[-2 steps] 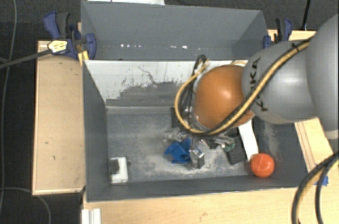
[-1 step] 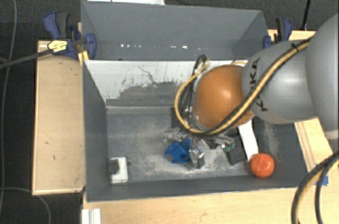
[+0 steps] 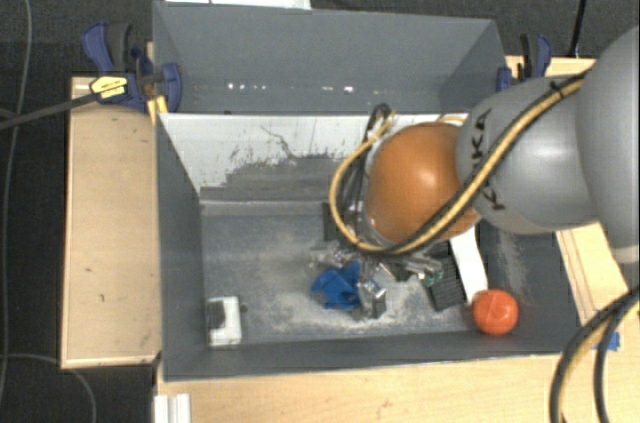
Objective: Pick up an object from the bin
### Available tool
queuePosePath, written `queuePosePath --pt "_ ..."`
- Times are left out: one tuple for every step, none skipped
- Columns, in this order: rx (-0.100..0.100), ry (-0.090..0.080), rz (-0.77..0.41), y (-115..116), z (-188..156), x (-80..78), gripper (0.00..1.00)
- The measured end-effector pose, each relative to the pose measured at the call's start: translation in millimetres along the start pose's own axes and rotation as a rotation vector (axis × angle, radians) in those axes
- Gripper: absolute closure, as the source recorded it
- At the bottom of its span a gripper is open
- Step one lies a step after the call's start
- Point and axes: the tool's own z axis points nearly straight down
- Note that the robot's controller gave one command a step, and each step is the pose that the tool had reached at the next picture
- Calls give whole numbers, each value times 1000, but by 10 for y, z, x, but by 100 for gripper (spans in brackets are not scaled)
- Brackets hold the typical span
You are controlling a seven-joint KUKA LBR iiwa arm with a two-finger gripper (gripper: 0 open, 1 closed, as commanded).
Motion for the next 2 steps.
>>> queuePosePath --pt "0 0 -8 1 -1 -2 100" --pt "0 0 -6 0 -1 -1 100"
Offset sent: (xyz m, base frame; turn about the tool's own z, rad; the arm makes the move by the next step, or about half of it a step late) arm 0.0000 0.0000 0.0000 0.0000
